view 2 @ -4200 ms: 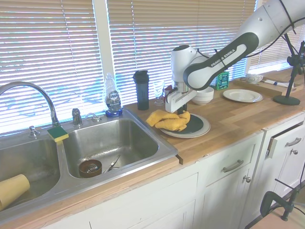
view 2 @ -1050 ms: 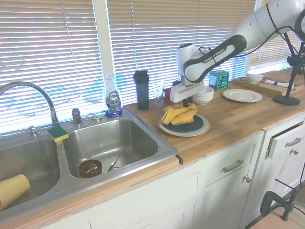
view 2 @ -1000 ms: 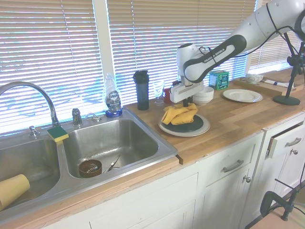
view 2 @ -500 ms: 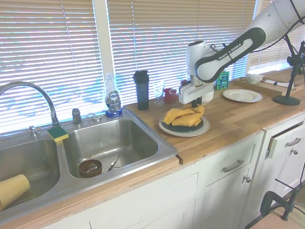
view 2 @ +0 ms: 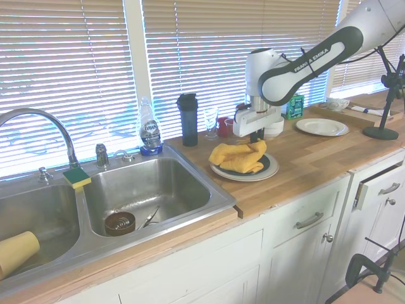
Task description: Wipe the blue plate in clockwise motion
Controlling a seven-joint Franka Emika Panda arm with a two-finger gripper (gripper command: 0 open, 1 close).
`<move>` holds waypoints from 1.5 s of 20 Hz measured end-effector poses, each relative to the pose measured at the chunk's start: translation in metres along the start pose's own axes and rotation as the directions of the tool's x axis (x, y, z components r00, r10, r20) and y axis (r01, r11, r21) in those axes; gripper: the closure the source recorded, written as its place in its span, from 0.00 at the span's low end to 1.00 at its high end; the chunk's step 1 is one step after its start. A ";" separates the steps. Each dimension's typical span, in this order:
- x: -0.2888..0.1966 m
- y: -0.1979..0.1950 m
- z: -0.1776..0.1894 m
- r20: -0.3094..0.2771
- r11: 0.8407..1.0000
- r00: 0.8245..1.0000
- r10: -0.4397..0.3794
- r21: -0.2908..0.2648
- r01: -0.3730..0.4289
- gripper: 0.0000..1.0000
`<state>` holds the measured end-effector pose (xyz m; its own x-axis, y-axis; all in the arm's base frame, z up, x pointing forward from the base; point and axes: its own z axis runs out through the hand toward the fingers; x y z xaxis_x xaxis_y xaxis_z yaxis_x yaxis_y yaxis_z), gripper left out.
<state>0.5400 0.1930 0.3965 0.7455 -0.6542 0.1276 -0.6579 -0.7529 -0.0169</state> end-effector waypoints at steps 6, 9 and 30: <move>0.017 0.022 -0.059 0.014 0.996 0.999 0.035 0.076 -0.035 1.00; 0.027 0.039 -0.091 0.022 0.993 0.998 0.052 0.108 -0.054 1.00; 0.144 0.190 -0.043 0.100 0.967 0.970 0.220 0.107 -0.230 1.00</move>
<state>0.5178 -0.0415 0.4539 0.5896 -0.8074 0.0211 -0.7964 -0.5855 -0.1517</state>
